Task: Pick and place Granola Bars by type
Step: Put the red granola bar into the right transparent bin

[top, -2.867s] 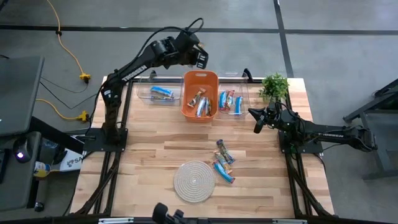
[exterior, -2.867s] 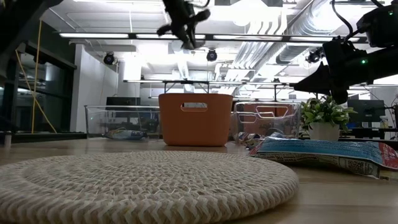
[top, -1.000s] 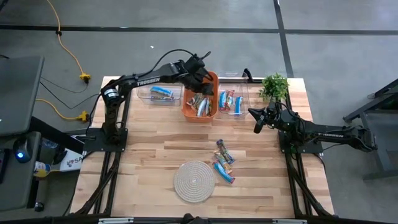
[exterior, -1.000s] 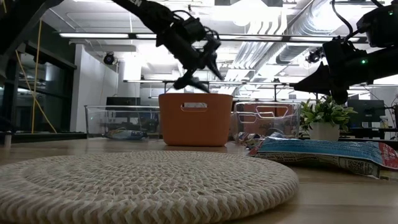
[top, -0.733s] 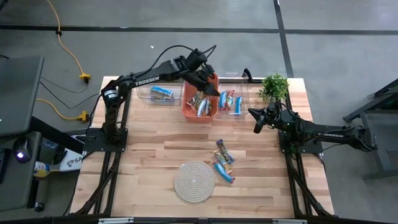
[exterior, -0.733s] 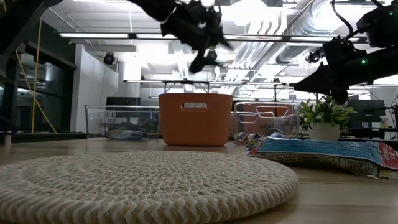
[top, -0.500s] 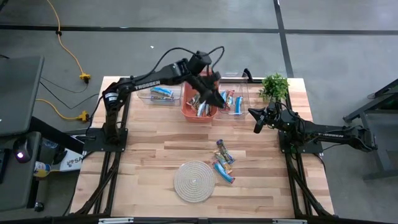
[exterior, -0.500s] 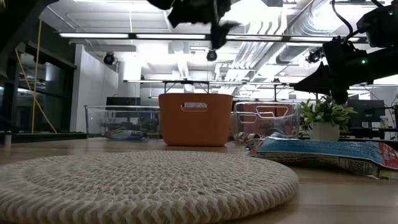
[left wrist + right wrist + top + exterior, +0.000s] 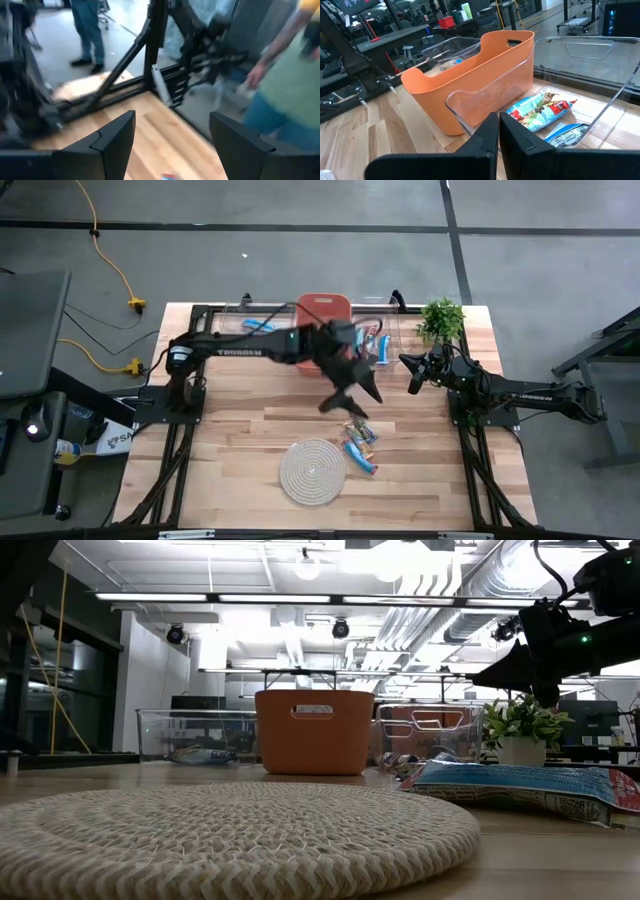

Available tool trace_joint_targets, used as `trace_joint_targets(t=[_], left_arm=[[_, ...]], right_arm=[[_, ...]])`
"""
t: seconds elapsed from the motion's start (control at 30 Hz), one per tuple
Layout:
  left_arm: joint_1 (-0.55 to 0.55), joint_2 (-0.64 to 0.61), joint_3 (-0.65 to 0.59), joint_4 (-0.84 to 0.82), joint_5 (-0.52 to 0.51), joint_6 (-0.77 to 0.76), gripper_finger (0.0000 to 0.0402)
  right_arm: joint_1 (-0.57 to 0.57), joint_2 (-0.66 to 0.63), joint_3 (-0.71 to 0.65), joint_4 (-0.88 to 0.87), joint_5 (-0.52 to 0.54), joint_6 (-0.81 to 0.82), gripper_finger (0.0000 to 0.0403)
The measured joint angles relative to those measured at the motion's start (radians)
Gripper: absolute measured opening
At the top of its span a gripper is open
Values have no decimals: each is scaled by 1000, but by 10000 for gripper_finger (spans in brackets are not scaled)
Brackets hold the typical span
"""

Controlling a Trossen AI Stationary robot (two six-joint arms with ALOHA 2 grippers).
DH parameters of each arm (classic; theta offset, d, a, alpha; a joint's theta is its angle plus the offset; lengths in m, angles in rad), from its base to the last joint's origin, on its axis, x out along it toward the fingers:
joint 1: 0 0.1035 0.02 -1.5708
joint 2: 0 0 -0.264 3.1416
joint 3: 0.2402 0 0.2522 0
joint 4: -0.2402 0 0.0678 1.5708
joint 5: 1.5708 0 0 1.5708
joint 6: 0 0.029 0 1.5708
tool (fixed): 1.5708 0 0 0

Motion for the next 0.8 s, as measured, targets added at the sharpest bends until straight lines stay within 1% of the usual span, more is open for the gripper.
trace_joint_targets(t=[0.07, 0.17, 0.23, 0.3, 0.43, 0.53, 0.6, 0.67, 0.73, 0.8], left_arm=[[-43, 0, 0, -17, -89, 115, 250], [-103, 0, 0, -65, -298, 266, 250], [-140, 0, 0, -98, -418, 327, 250], [-175, 0, 0, -135, -490, 359, 250], [-228, 1, 0, -224, -542, 404, 250], [-252, 22, 0, -267, -588, 405, 250], [-258, 28, -3, -308, -592, 402, 250], [-265, 47, 3, -289, -590, 402, 250], [-273, 56, -3, -324, -598, 403, 250], [-280, 96, 2, -273, -594, 404, 250]], right_arm=[[0, 0, 0, 0, 0, 0, 0], [0, 0, 0, 0, 0, 0, 0], [0, 0, 0, 0, 0, 0, 0], [0, 0, 0, 0, 0, 0, 0], [0, 0, 0, 0, 0, 0, 0], [0, 0, 0, 0, 0, 0, 0], [0, 0, 0, 0, 0, 0, 0], [0, 0, 0, 0, 0, 0, 0], [0, 0, 0, 0, 0, 0, 0], [0, 0, 0, 0, 0, 0, 0]])
